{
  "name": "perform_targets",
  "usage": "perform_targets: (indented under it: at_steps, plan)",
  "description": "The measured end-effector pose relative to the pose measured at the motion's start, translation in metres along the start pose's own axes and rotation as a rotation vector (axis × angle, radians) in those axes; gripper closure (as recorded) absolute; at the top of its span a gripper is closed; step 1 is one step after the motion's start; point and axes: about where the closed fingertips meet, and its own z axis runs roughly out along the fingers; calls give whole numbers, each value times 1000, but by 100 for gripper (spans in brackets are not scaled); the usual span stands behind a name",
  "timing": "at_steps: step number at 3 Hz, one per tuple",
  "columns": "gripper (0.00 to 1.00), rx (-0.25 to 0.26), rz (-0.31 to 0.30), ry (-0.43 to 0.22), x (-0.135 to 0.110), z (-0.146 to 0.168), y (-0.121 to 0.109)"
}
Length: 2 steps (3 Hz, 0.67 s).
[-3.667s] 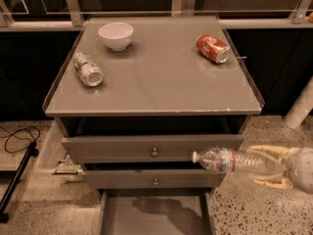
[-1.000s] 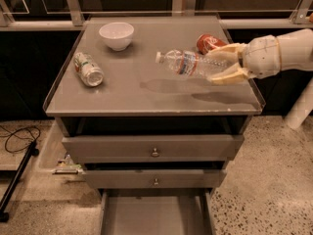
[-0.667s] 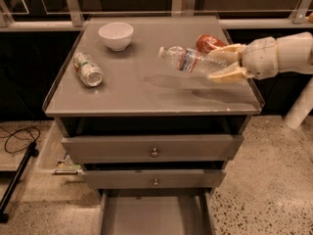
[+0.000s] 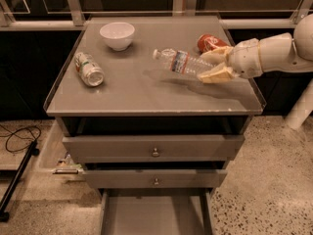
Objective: Pick water bottle from bottom drawer and place on counter
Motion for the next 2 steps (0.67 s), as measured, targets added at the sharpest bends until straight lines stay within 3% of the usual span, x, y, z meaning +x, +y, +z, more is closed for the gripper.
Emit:
perform_targets:
  at_steps: [2]
  plan:
    - [100, 8, 39, 148, 17, 23, -13]
